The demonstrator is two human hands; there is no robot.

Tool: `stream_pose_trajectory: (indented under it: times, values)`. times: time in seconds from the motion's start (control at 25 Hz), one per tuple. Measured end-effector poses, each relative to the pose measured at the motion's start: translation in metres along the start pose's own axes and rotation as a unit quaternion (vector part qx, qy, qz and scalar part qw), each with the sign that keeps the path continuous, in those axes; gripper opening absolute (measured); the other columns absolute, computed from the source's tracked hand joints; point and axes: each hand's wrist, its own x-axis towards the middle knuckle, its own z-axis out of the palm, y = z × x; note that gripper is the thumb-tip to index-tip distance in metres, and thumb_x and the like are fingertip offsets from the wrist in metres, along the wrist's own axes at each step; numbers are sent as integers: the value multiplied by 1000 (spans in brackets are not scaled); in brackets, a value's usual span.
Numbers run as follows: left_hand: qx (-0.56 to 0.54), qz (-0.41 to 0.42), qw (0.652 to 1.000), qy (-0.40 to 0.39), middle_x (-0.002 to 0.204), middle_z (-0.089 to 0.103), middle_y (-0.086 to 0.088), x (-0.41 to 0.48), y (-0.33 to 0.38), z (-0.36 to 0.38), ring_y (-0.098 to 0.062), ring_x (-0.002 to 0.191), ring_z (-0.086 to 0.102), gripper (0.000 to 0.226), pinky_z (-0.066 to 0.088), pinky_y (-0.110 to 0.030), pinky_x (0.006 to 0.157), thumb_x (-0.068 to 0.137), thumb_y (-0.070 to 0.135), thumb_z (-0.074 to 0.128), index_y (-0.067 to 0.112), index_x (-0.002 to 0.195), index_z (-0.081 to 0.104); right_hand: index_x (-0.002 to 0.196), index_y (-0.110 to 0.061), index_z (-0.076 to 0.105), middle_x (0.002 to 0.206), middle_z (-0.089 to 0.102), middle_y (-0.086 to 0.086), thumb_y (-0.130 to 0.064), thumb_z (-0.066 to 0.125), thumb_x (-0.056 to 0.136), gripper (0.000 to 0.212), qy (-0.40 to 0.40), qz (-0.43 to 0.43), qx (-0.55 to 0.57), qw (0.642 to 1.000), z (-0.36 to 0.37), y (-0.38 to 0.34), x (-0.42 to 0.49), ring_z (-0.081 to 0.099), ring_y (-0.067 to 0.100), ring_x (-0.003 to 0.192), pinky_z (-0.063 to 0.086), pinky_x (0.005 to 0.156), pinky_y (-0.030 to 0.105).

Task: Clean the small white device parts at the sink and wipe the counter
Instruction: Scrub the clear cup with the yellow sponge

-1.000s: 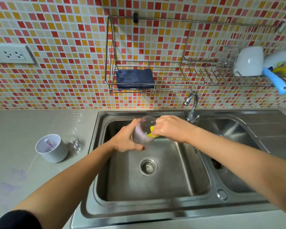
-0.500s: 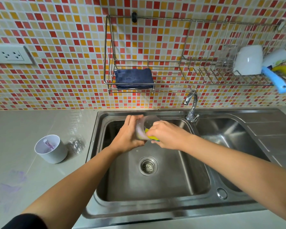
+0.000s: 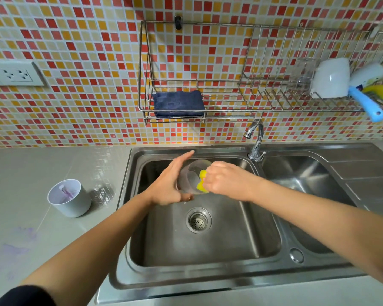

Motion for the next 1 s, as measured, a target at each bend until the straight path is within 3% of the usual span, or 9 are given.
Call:
stream_pose_trajectory:
  times: [0.12, 0.28, 0.36, 0.48, 0.56, 0.64, 0.76, 0.88, 1.0]
  values:
    - [61, 33, 997, 17, 133, 45, 3, 0, 6, 6, -11, 124, 44, 90, 39, -24, 103, 63, 17, 83, 17, 138, 35, 64, -23, 62, 61, 59, -8, -5, 63, 68, 19, 33, 36, 2, 999, 5, -5, -2, 55, 16, 65, 47, 63, 26]
    - [93, 31, 990, 99, 127, 41, -4, -5, 5, 13, -12, 115, 42, 87, 37, -19, 96, 62, 17, 84, 9, 135, 37, 97, -16, 69, 78, 70, 4, 13, 66, 59, 48, 27, 166, 285, 944, 7, -19, -10, 54, 25, 71, 50, 67, 32]
    - [91, 25, 989, 116, 126, 40, -5, -7, 6, 16, -10, 113, 42, 87, 37, -20, 97, 62, 16, 84, 8, 135, 37, 105, -17, 66, 87, 71, 5, 14, 65, 57, 57, 1, 157, 237, 959, 10, -18, -11, 55, 27, 77, 47, 72, 32]
    - [101, 35, 987, 122, 127, 40, -8, -4, 12, 22, -16, 116, 44, 86, 40, -25, 97, 62, 15, 84, 7, 134, 37, 93, -12, 63, 83, 68, 4, 6, 74, 54, 45, -27, 149, 191, 970, 8, -22, -8, 54, 26, 77, 49, 73, 35]
    - [106, 37, 985, 133, 127, 41, -10, -4, 16, 26, -17, 116, 45, 87, 40, -27, 98, 62, 16, 85, 5, 134, 38, 94, -12, 64, 82, 67, 5, -9, 77, 67, 31, -24, 196, 285, 938, 6, -26, -9, 52, 24, 80, 49, 74, 36]
    - [105, 29, 982, 156, 127, 41, -12, -3, 16, 29, -10, 112, 42, 87, 35, -18, 98, 63, 15, 85, 4, 135, 37, 97, -14, 67, 82, 68, 5, -15, 77, 71, 28, 2, 232, 323, 918, 4, -26, -10, 51, 22, 78, 49, 72, 33]
    - [70, 48, 984, 156, 129, 38, -13, -4, 13, 32, -10, 117, 37, 85, 31, -4, 97, 64, 10, 83, 5, 135, 35, 82, -14, 69, 68, 67, -1, 3, 72, 62, 26, 60, 163, 181, 968, 8, -20, -14, 55, 24, 62, 52, 62, 29]
    - [-20, 23, 996, 82, 135, 30, 4, -6, 14, 21, -12, 126, 37, 96, 49, -17, 91, 64, 5, 81, 30, 139, 25, 69, -23, 66, 62, 61, -10, -5, 45, 70, 28, 74, 65, 12, 995, 7, -4, -20, 54, 15, 62, 44, 64, 24]
    - [6, 29, 998, 51, 141, 38, 6, -3, 10, 13, -6, 131, 38, 100, 36, -20, 106, 64, 12, 82, 27, 144, 24, 63, -25, 60, 60, 57, -11, -7, 55, 75, 22, 54, -8, -74, 996, -2, 3, -17, 54, 13, 66, 42, 65, 24]
